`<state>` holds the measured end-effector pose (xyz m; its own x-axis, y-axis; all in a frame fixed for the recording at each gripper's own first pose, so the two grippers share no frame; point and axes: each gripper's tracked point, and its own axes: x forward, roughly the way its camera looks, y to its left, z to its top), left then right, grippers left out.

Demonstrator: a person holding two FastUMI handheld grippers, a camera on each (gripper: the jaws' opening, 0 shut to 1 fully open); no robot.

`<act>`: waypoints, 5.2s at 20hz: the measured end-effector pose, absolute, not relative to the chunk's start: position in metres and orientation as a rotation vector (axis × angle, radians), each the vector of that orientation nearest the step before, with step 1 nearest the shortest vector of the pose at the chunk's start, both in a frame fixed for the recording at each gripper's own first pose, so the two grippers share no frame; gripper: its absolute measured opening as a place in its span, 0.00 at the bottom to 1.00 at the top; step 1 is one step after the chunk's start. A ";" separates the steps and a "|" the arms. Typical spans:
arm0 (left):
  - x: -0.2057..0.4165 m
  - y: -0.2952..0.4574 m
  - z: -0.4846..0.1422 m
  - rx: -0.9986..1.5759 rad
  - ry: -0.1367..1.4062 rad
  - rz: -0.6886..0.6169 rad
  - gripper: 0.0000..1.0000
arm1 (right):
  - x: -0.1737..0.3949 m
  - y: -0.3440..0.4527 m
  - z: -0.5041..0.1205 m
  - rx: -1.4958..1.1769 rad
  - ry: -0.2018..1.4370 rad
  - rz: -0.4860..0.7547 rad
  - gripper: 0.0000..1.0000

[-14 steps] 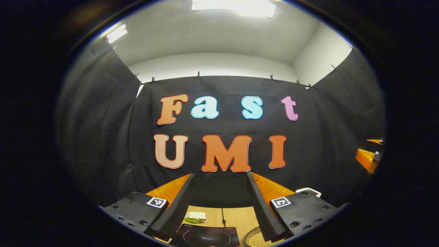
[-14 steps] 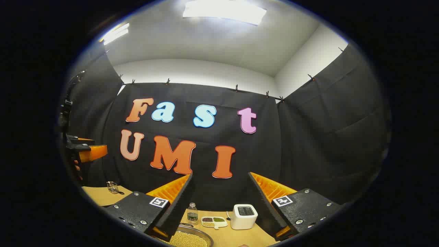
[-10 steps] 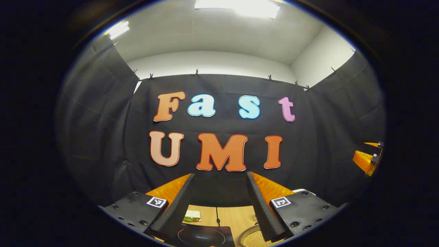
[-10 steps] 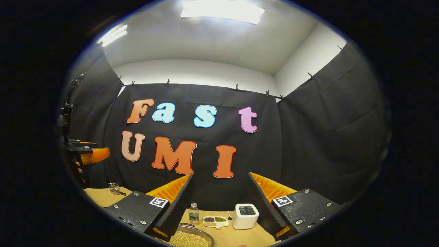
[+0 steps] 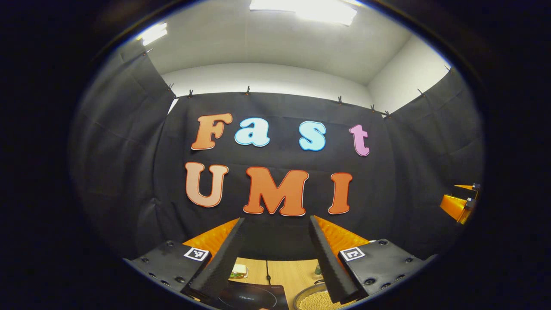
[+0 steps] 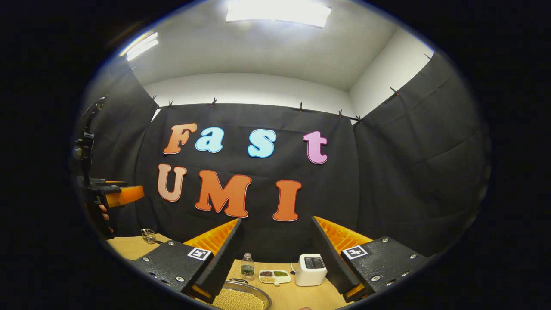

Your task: First push the handle of the pot to place it horizontally, then grasp the pot with both hands and set it on the induction cooktop.

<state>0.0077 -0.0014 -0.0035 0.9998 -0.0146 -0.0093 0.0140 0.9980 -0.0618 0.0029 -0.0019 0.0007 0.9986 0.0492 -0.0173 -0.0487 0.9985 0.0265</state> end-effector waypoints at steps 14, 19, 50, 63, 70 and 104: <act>0.001 0.016 -0.007 -0.069 0.062 0.015 0.95 | -0.012 0.027 -0.028 0.050 0.092 0.152 0.95; -0.004 0.020 -0.010 -0.044 0.070 0.002 0.93 | -0.031 0.055 -0.055 0.049 0.157 0.236 0.94; 0.004 0.063 -0.057 -0.022 0.139 0.035 0.96 | -0.165 0.217 -0.310 0.155 1.249 0.766 0.00; 0.005 0.066 -0.091 -0.041 0.219 0.032 0.95 | -0.202 0.221 -0.369 0.310 1.603 0.674 0.00; 0.006 0.072 -0.105 -0.031 0.254 0.046 0.94 | -0.194 0.217 -0.376 0.380 1.609 0.635 0.00; 0.016 0.044 -0.161 0.023 0.371 -0.002 0.94 | -0.114 0.016 -0.456 -0.154 1.540 0.254 0.00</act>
